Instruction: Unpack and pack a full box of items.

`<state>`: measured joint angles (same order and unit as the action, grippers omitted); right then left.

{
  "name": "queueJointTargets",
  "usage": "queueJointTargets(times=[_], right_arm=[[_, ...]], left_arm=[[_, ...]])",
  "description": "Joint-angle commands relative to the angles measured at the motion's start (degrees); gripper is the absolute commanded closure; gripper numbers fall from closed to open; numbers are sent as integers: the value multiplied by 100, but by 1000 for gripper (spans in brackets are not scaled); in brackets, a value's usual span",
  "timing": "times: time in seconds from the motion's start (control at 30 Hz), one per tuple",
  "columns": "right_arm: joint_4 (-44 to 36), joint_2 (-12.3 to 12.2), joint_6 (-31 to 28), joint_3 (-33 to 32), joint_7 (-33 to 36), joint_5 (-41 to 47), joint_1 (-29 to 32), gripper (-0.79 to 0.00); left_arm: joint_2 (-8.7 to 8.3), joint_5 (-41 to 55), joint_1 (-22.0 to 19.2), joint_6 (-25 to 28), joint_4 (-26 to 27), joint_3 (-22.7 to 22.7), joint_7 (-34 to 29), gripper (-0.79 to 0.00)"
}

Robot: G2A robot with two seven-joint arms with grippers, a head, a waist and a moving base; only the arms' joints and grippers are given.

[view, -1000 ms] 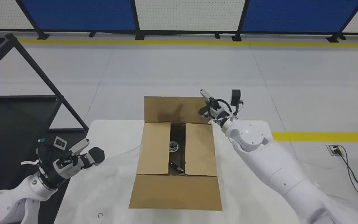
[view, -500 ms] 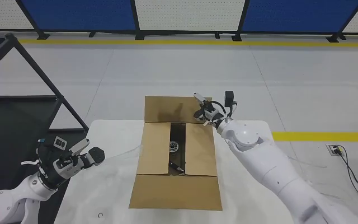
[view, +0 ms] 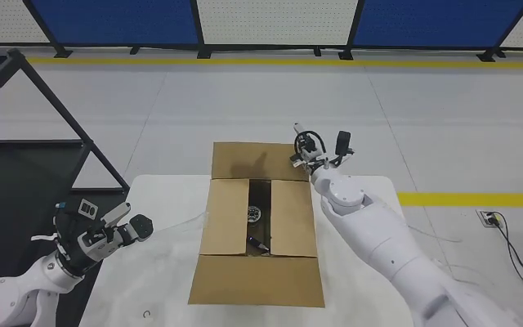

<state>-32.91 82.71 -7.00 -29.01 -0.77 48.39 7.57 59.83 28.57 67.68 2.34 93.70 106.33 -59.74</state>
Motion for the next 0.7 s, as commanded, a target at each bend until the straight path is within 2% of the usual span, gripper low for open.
queueJointTargets(times=[0.0, 0.33, 0.67], right_arm=[[190, 93, 124, -1, 40, -13, -37, -785], [978, 460, 413, -26, 575, -280, -199, -785], [1365, 628, 479, -115, 1198, -645, -274, -785]], left_arm=[[0, 0, 0, 0, 0, 0, 0, -785], [0, 0, 0, 0, 0, 0, 0, -785], [0, 0, 0, 0, 0, 0, 0, -785]])
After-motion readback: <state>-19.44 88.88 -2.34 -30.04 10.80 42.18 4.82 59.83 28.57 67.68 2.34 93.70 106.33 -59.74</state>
